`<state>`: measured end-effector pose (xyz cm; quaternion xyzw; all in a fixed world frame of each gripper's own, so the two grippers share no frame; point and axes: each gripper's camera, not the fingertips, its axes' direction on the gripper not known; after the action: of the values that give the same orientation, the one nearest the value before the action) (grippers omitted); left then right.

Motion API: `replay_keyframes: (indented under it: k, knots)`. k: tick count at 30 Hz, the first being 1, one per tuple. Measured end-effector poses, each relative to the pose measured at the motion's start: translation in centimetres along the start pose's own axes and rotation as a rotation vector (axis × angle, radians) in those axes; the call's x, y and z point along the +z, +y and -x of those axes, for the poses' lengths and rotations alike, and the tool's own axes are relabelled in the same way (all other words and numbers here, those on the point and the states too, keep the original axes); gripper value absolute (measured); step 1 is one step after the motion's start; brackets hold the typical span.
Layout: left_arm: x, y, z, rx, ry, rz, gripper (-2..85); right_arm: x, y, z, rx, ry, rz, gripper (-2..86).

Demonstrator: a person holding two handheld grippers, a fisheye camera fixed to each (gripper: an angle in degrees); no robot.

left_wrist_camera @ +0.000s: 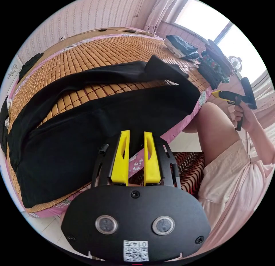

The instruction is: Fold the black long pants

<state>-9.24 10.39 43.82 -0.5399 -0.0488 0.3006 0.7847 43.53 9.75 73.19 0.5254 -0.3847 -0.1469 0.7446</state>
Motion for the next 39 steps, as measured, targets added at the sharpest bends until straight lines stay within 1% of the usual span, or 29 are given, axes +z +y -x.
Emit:
replay_keyframes:
  k: [2, 3, 4, 5, 6, 8, 9, 10, 11, 13, 14, 16, 17, 18, 20, 21, 22, 23, 24, 26, 28, 30, 31, 32, 33, 35, 37, 39]
  knots:
    - [-0.3, -0.2, -0.1, 0.012, -0.007, -0.003, 7.9, -0.3, -0.6, 3.1, -0.196, 0.134, -0.017, 2.4]
    - [-0.5, -0.4, -0.1, 0.01, -0.005, -0.005, 7.9, 0.0, -1.0, 4.2, -0.257, 0.176, -0.015, 3.7]
    - [-0.6, -0.5, 0.0, 0.001, 0.0, -0.004, 7.9, 1.2, -1.9, 6.6, -0.371, 0.253, -0.006, 6.5]
    - [-0.7, -0.6, 0.1, -0.004, 0.002, -0.002, 7.9, 3.0, -2.9, 8.8, -0.476, 0.298, 0.012, 8.9]
    - [-0.9, -0.9, 0.1, -0.01, 0.004, 0.004, 7.8, 4.1, -3.3, 9.9, -0.522, 0.309, 0.024, 10.1]
    - [-1.2, -1.3, 0.1, -0.02, 0.002, 0.016, 7.8, 9.5, -5.0, 13.9, -0.684, 0.31, 0.127, 11.8]
    - [-1.4, -1.5, 0.0, -0.019, -0.004, 0.024, 7.9, 11.0, -5.3, 14.8, -0.717, 0.309, 0.164, 11.8]
    - [-1.5, -1.7, -0.2, -0.011, -0.015, 0.03, 7.9, 13.8, -5.8, 16.4, -0.777, 0.353, 0.226, 11.0]
    - [-1.6, -1.7, -0.3, -0.005, -0.021, 0.033, 7.9, 16.6, -6.0, 17.2, -0.821, 0.457, 0.255, 9.4]
    - [-1.9, -2.0, -0.4, 0.001, -0.039, 0.039, 8.0, 20.1, -6.2, 17.3, -0.831, 0.584, 0.317, 5.3]
    - [-1.9, -2.0, -0.3, 0.001, -0.042, 0.04, 8.0, 19.6, -6.4, 17.6, -0.821, 0.536, 0.255, 3.5]
    - [-2.3, -2.2, -0.1, -0.001, -0.035, 0.042, 7.9, 18.5, -7.3, 17.0, -0.748, 0.479, 0.285, 1.9]
    - [-2.3, -2.2, 0.0, -0.003, -0.032, 0.042, 7.9, 16.6, -7.6, 16.2, -0.706, 0.424, 0.235, 1.4]
    - [-2.5, -2.2, 0.2, -0.008, -0.023, 0.038, 7.8, 15.3, -7.6, 15.6, -0.678, 0.412, 0.193, 1.3]
    - [-2.8, -2.1, 0.5, -0.017, -0.009, 0.029, 7.9, 9.2, -7.3, 12.3, -0.553, 0.425, 0.027, 0.9]
    - [-3.1, -2.2, 0.7, -0.033, 0.006, 0.026, 8.1, 7.6, -7.0, 11.2, -0.516, 0.433, -0.01, 1.0]
    - [-3.4, -2.3, 0.8, -0.049, 0.032, 0.022, 8.5, 4.6, -6.4, 8.6, -0.417, 0.454, -0.059, 1.0]
    - [-3.6, -2.3, 0.9, -0.054, 0.037, 0.01, 8.9, 2.0, -5.6, 5.6, -0.295, 0.468, -0.063, 1.1]
    - [-4.3, -2.4, 1.0, -0.055, 0.043, -0.029, 9.6, 0.8, -5.2, 4.1, -0.232, 0.464, -0.055, 1.2]
    - [-5.6, -2.5, 1.6, -0.053, 0.064, -0.088, 9.8, -2.8, -2.9, -1.3, -0.02, 0.392, -0.051, 1.5]
    - [-7.5, -2.9, 3.2, -0.086, 0.076, -0.154, 9.8, -4.3, -1.5, -3.3, 0.06, 0.355, -0.081, 1.6]
    - [-8.9, -3.2, 5.2, -0.13, 0.062, -0.195, 9.8, -3.6, -1.9, -2.8, 0.047, 0.438, -0.027, 1.6]
    - [-9.6, -3.5, 6.6, -0.153, 0.039, -0.21, 9.9, -2.2, -2.9, -1.5, -0.013, 0.502, 0.003, 1.5]
    - [-9.8, -3.6, 7.3, -0.164, 0.021, -0.215, 9.8, -0.3, -4.4, 0.3, -0.101, 0.52, 0.019, 1.4]
    - [-10.1, -4.0, 8.9, -0.191, -0.017, -0.207, 9.6, 0.8, -5.2, 1.2, -0.146, 0.517, 0.026, 1.3]
    - [-10.3, -4.9, 11.2, -0.223, -0.048, -0.175, 9.5, 5.6, -8.6, 4.9, -0.322, 0.491, 0.058, 0.7]
    - [-10.1, -6.2, 13.6, -0.244, -0.104, -0.139, 8.9, 9.0, -10.9, 6.9, -0.414, 0.522, 0.046, 0.2]
    - [-9.7, -7.0, 15.2, -0.283, -0.131, -0.125, 8.8, 12.5, -12.8, 7.8, -0.476, 0.58, 0.083, -0.1]
